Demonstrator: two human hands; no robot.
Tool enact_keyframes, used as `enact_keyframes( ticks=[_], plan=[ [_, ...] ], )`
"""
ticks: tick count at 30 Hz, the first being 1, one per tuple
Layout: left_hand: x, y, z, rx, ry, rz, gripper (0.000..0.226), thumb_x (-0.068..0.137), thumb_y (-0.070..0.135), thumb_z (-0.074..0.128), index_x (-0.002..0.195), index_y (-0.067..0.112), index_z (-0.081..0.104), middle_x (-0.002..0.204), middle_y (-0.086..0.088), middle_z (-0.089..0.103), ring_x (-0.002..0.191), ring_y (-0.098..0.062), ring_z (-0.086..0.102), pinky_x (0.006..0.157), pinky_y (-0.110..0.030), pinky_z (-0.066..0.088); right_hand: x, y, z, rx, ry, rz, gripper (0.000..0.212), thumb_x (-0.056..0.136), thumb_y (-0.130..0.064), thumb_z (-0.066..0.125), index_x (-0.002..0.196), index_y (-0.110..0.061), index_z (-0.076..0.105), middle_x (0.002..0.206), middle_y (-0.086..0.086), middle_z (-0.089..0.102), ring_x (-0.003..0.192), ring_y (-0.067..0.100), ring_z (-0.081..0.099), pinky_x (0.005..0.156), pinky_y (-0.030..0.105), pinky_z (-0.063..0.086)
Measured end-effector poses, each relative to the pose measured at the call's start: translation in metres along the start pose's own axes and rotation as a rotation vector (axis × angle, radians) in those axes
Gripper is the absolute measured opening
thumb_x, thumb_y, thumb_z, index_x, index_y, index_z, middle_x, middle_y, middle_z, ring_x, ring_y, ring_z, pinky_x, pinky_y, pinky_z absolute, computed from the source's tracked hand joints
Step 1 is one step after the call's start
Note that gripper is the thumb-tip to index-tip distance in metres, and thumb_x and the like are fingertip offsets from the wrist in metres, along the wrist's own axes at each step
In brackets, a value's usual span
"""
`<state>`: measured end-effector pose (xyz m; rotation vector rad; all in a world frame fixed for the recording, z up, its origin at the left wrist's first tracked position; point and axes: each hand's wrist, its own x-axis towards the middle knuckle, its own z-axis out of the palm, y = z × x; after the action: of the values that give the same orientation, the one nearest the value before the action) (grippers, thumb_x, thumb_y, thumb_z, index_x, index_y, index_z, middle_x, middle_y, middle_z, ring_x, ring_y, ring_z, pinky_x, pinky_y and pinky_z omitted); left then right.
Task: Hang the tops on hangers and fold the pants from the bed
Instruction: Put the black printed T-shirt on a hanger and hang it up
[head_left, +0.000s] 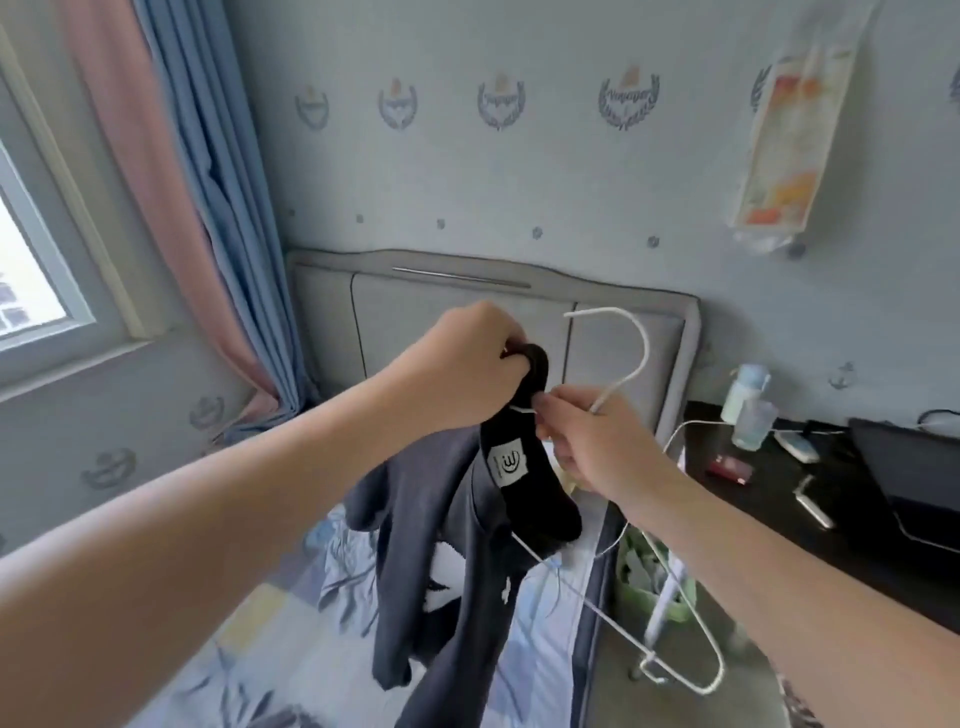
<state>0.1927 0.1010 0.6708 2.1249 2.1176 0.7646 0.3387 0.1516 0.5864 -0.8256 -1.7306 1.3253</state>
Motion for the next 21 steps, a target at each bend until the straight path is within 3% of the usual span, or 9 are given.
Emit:
enact_keyframes(
  ticks=[3, 5, 8, 10, 14, 17, 21],
  plan=[
    [-0.025, -0.023, 0.031, -0.016, -0.124, -0.006, 0.015, 0.091, 0.023, 0.057, 0.078, 0.021, 0.065, 0.065, 0.008, 0.058, 0.066, -0.016, 0.055, 0.056, -0.023, 0.042, -0.017, 0.031, 0.009, 0.267, -0.057, 0.087, 0.039, 0.103, -0.008, 0.048, 0.064, -0.006, 0.046, 0.044, -0.001, 0.023, 0.032, 0.006, 0.019, 0.033, 0.013, 0.017],
    [-0.041, -0.036, 0.046, 0.022, -0.196, 0.067, 0.015, 0.089, 0.040, 0.059, 0.090, 0.030, 0.070, 0.072, 0.013, 0.057, 0.072, -0.008, 0.054, 0.061, -0.021, 0.040, -0.029, 0.049, 0.006, 0.296, -0.089, 0.094, 0.039, 0.103, -0.008, 0.046, 0.064, -0.007, 0.047, 0.050, -0.001, 0.020, 0.036, 0.008, 0.017, 0.036, 0.014, 0.016],
    [-0.060, -0.058, 0.063, 0.271, -0.149, 0.216, 0.033, 0.086, 0.063, 0.052, 0.108, 0.046, 0.067, 0.098, 0.020, 0.049, 0.100, -0.013, 0.045, 0.082, -0.030, 0.034, -0.043, 0.068, -0.003, 0.265, -0.170, 0.107, 0.045, 0.103, -0.012, 0.048, 0.059, -0.016, 0.054, 0.049, -0.002, 0.021, 0.040, 0.010, 0.016, 0.038, 0.017, 0.015],
    [-0.070, -0.069, 0.070, 0.303, -0.117, 0.281, 0.039, 0.092, 0.063, 0.042, 0.110, 0.040, 0.067, 0.107, 0.014, 0.055, 0.106, -0.019, 0.048, 0.089, -0.035, 0.036, -0.050, 0.075, -0.013, 0.263, -0.221, 0.104, 0.043, 0.099, -0.018, 0.051, 0.057, -0.021, 0.057, 0.049, -0.003, 0.021, 0.040, 0.009, 0.016, 0.039, 0.017, 0.016],
    [-0.087, -0.078, 0.087, 0.136, -0.142, 0.314, 0.053, 0.096, 0.058, 0.027, 0.107, 0.031, 0.071, 0.096, 0.014, 0.071, 0.084, -0.018, 0.066, 0.066, -0.039, 0.055, -0.061, 0.086, -0.035, 0.183, -0.288, 0.096, 0.028, 0.092, -0.034, 0.064, 0.072, -0.014, 0.069, 0.047, -0.003, 0.029, 0.039, 0.010, 0.022, 0.040, 0.017, 0.021],
    [-0.094, -0.090, 0.092, 0.076, -0.081, 0.261, 0.046, 0.098, 0.056, 0.038, 0.106, 0.028, 0.074, 0.094, 0.012, 0.073, 0.082, -0.018, 0.067, 0.066, -0.039, 0.056, -0.075, 0.104, -0.059, 0.046, -0.266, 0.134, 0.021, 0.091, -0.034, 0.067, 0.080, -0.017, 0.072, 0.049, 0.000, 0.038, 0.041, 0.012, 0.029, 0.040, 0.021, 0.024],
    [-0.104, -0.097, 0.104, -0.055, -0.047, 0.139, 0.037, 0.101, 0.050, 0.047, 0.103, 0.027, 0.076, 0.089, 0.018, 0.070, 0.079, -0.008, 0.062, 0.068, -0.020, 0.048, -0.099, 0.135, -0.078, -0.125, -0.129, 0.152, 0.025, 0.095, -0.033, 0.056, 0.078, -0.026, 0.072, 0.051, -0.005, 0.039, 0.047, 0.011, 0.033, 0.047, 0.020, 0.029]
  ],
)
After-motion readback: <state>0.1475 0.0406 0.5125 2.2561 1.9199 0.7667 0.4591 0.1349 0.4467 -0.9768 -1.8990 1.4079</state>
